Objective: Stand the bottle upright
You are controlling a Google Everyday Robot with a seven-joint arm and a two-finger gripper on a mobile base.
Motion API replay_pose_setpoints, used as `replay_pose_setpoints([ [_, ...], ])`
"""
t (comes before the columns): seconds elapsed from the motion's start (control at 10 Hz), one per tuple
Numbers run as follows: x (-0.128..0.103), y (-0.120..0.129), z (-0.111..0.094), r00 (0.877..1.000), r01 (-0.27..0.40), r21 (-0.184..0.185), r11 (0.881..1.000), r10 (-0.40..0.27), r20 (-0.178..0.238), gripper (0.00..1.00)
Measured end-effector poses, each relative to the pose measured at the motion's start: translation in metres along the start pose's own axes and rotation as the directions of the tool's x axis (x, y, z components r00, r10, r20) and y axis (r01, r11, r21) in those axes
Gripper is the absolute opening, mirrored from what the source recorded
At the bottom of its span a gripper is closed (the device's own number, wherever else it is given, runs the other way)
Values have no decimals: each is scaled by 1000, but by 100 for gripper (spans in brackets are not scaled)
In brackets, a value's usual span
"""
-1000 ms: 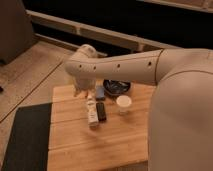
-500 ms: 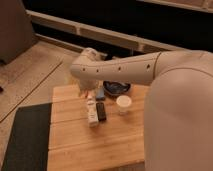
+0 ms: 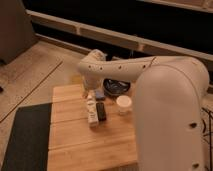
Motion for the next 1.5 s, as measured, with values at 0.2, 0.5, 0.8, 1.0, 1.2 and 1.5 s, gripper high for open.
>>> replay_pose_setpoints([
  [0.2,-10,-6,18,1000,0,-33,999,-1,-14,65],
  [0.5,-18,-4,54,999,-13,-84,996,9,-48,65],
  [0.8,-14,9,84,995,-27,-120,992,15,-98,65],
  [1.0,-13,9,93,993,-43,-128,991,28,-117,65],
  [1.2,-12,6,95,991,-63,-128,990,46,-129,65],
  [1.5,-2,6,103,985,-82,-135,987,59,-161,65],
])
